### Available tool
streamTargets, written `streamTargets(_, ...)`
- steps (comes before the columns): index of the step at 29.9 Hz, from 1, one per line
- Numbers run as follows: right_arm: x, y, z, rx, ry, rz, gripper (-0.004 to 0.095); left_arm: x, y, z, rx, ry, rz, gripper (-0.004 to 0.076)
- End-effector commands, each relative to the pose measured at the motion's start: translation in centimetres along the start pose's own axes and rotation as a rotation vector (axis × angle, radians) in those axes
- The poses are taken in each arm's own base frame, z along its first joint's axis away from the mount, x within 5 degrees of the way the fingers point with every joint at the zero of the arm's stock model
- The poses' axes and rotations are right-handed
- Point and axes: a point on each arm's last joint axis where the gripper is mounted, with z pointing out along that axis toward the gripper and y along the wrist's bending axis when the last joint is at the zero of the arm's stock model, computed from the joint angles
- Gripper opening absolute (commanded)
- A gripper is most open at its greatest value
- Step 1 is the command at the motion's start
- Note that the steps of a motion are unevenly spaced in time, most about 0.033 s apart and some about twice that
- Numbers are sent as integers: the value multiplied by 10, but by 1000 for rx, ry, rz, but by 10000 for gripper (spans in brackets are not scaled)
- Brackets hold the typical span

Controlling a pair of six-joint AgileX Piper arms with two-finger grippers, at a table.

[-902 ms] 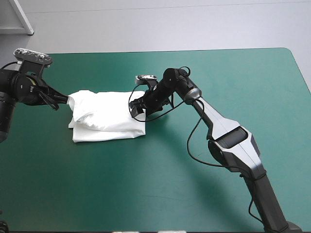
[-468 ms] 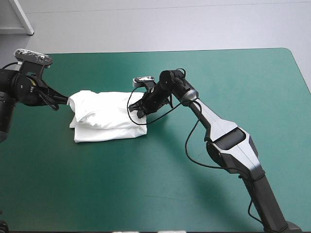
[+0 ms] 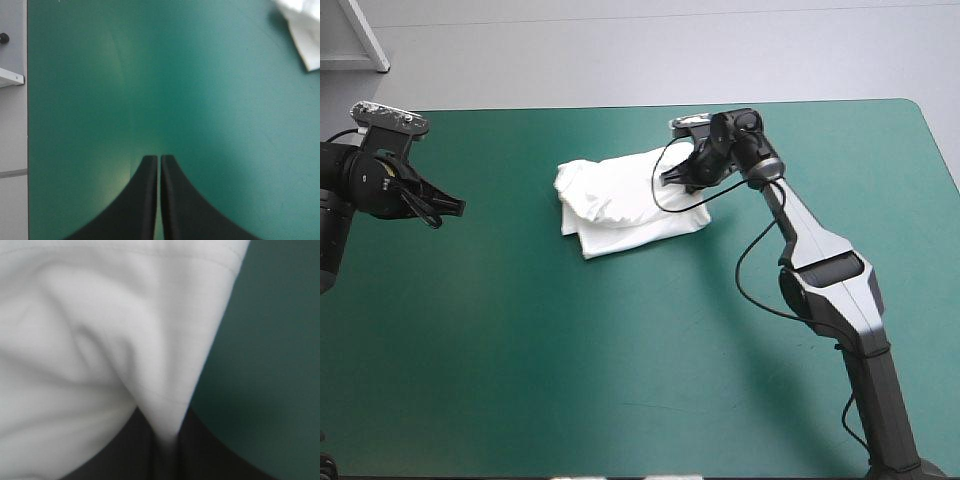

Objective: Fold the cloth

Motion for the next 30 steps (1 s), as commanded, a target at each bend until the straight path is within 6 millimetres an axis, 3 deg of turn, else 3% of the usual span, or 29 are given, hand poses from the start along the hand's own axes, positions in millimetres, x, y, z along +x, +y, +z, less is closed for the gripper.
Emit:
streamTargets(1,-18,-50,-59,110,-155,83,-17,-4,5,-21,-24,-99,-15,19)
streamTargets(11,5,-196,-93,310,-175,307,-17,-4,5,-21,-24,-99,-15,19)
streamTargets(15,17,-231,-105,310,-190,392,-17,-4,5,-21,-24,-101,-15,19)
streamTargets(19,23,-247,-112,315,-196,417,7,-4,6,-21,-25,-107,-15,19)
streamTargets(21,24,-248,-114,302,-203,426,130,-5,6,-21,-26,-114,-15,19)
streamTargets(26,22,-244,-124,299,-222,434,795,-8,6,-21,-24,-146,-20,19)
streamTargets(28,20,-242,-129,288,-238,450,892,-9,5,-21,-19,-155,-22,19)
streamTargets(30,18,-237,-138,265,-261,455,870,-10,5,-22,-17,-167,-24,19)
